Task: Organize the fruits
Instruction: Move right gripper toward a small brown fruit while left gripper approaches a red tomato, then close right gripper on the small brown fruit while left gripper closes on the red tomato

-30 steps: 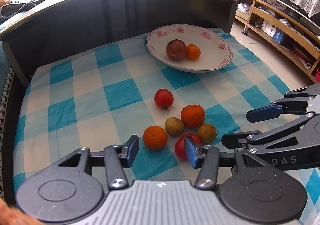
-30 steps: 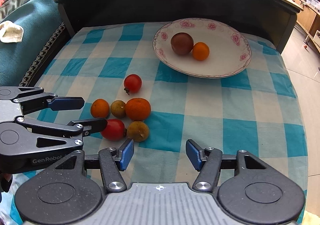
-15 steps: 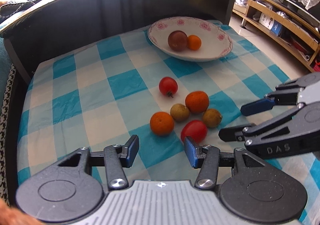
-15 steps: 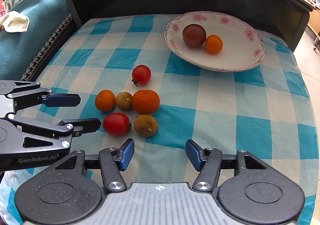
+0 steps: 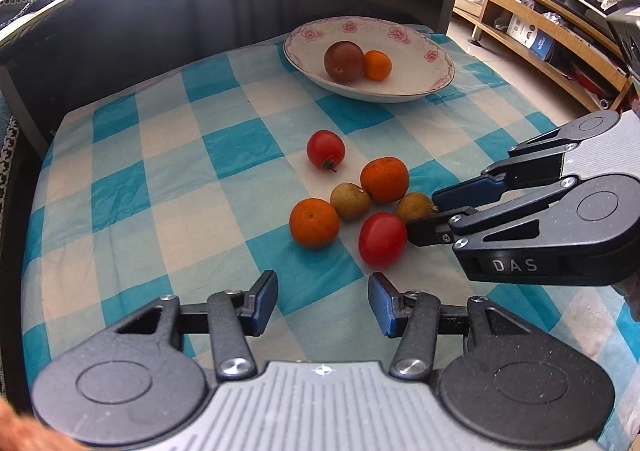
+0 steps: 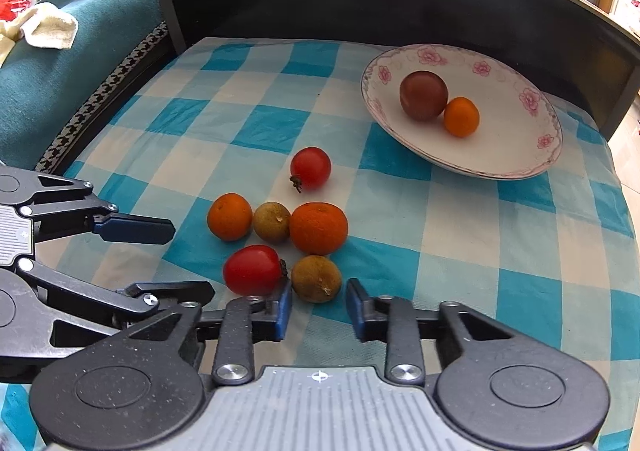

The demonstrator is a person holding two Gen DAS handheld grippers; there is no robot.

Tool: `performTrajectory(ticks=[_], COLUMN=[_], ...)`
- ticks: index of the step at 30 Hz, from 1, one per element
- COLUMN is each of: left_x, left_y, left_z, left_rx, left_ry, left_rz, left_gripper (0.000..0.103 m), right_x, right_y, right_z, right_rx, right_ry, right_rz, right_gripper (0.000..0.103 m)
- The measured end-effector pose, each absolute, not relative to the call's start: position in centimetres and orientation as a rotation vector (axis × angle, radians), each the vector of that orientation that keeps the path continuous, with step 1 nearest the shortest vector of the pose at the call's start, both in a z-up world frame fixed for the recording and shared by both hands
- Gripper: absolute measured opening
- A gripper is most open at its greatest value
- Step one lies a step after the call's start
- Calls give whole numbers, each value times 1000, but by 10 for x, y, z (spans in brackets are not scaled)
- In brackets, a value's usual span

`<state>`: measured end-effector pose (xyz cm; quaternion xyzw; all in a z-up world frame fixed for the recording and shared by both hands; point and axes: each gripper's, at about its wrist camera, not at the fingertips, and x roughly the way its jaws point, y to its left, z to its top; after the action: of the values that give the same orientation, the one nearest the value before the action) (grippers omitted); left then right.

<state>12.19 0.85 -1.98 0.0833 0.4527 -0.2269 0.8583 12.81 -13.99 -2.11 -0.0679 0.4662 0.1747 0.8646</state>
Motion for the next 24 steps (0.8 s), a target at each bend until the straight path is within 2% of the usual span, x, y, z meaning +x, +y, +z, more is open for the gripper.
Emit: performTrajectory(ticks=[19,24], left_x=[126,126], left_y=[-37,-47], left_z=[-26,-25], left_rx=[226,265], left_ry=[946,929], left_rz=[-531,-509], left_gripper=[58,52], right_x=[125,126], right_y=[-167,-173], right_z=[-17,-15], right_rx=[-128,-115], right_ry=[1008,1009], right_rz=[298,285], right_gripper=[21,21])
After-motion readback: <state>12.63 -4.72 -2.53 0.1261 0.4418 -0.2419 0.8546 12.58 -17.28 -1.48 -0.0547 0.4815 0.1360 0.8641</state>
